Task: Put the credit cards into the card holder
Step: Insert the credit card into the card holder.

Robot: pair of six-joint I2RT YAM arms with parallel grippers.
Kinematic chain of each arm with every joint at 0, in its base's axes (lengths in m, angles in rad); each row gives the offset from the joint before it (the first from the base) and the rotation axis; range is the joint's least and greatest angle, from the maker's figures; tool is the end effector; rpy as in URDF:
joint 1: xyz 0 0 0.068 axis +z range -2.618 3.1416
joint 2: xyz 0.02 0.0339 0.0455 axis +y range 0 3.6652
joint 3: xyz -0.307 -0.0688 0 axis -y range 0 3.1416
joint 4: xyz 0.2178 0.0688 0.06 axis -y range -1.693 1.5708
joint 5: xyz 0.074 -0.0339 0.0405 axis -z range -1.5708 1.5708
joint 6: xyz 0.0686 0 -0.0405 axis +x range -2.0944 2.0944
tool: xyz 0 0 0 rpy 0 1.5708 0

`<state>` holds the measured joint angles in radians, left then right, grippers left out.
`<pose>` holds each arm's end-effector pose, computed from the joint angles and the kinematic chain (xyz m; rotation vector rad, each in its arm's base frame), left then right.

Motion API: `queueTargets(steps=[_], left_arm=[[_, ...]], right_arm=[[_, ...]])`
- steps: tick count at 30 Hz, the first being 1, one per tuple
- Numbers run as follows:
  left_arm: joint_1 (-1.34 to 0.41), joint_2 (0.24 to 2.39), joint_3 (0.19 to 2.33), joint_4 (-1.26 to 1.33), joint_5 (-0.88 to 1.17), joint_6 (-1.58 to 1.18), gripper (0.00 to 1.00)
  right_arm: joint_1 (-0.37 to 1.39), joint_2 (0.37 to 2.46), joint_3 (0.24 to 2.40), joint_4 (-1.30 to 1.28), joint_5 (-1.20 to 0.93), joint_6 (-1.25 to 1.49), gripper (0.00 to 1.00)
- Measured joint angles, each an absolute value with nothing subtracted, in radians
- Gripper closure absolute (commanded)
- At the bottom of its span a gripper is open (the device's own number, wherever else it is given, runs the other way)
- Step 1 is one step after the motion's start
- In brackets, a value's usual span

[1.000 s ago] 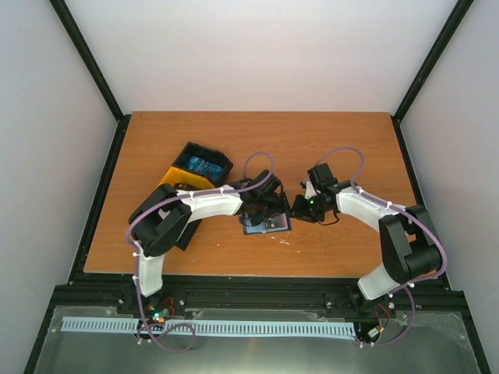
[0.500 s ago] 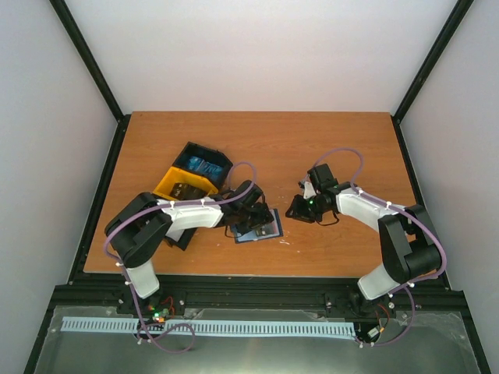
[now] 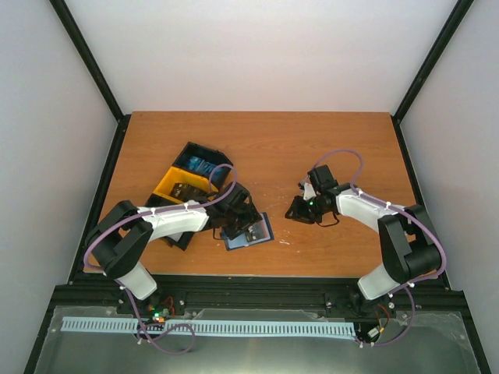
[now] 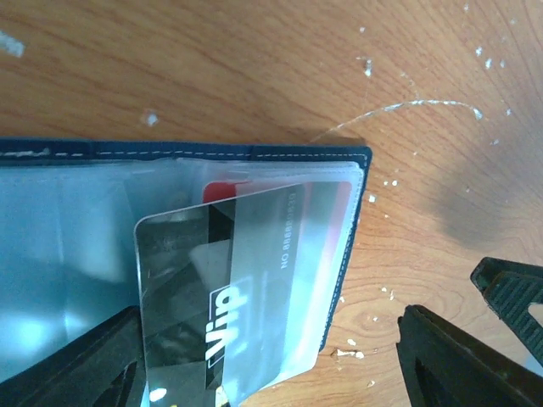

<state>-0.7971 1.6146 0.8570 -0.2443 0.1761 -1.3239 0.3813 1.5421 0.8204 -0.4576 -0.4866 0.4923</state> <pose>0.2074 -0.2295 0.1949 -0.6802 2.8088 -0.8617 0.2347 0.1287 0.1971 0.0181 2.8660 0.8840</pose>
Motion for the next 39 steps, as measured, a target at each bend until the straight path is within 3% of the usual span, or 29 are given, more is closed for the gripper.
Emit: queueTargets(steps=[5, 10, 16, 23, 39], left_arm=[[-0.796, 1.617, 0.876, -0.313, 0.174, -1.345, 0.17], [-0.796, 1.623, 0.907, -0.38, 0.163, -1.353, 0.32], [-0.794, 1.642, 0.915, -0.403, 0.161, -1.356, 0.35], [-0.788, 1.688, 0.939, -0.402, 0.17, -1.34, 0.56], [-0.783, 1.753, 0.987, -0.329, 0.245, -1.238, 0.55]], right_arm=[[0.382, 1.542, 0.817, -0.455, -0.487, 0.494, 0.73], [0.392, 1.542, 0.817, -0.456, -0.487, 0.492, 0.73], [0.418, 1.564, 0.832, -0.457, -0.487, 0.481, 0.73], [0.457, 1.613, 0.849, -0.456, -0.496, 0.463, 0.81], [0.509, 1.691, 0.863, -0.455, -0.497, 0.455, 0.86]])
